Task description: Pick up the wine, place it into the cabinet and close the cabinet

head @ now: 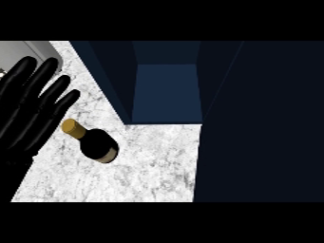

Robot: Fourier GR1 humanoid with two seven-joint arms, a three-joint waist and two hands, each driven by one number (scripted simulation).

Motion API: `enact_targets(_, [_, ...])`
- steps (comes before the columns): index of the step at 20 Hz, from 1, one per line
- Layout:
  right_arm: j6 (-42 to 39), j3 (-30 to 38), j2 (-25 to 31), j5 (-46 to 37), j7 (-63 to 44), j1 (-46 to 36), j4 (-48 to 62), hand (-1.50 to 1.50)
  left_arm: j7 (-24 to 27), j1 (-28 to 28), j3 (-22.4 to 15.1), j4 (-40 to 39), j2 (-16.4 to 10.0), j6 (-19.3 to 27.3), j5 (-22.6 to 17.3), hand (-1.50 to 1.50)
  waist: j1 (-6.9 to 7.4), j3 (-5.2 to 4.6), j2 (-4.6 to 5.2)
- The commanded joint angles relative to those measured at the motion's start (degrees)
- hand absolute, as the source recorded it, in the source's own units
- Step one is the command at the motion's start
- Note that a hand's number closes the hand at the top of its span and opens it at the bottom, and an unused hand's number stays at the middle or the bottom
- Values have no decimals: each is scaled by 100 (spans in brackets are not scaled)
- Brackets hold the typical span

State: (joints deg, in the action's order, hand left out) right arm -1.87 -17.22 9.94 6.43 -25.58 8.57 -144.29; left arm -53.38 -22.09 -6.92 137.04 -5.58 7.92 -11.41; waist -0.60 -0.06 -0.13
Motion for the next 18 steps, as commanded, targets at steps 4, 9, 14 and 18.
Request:
enact_targets(4, [146,-423,-11,-4,-512,414,-1306,-150,259,133,1027,-303,-483,-685,-923,-150,-22,-1,-7])
enact_targets(9, [113,-261,80,106,-500,394,-1325,-150,530,312,1578,-610,-604,-921,-1319,-150,-10,2,-5])
enact_targets(14, [153,78,104,453,-764,51,-1330,-150,1003,748,1752,-921,-643,-1402,-1444,-150,16,-1,4])
enact_targets(18, [18,98,158,489,-563,269,-1311,-150,1490,1062,1711,-1349,-599,-1803,-1266,-150,-16,2,5])
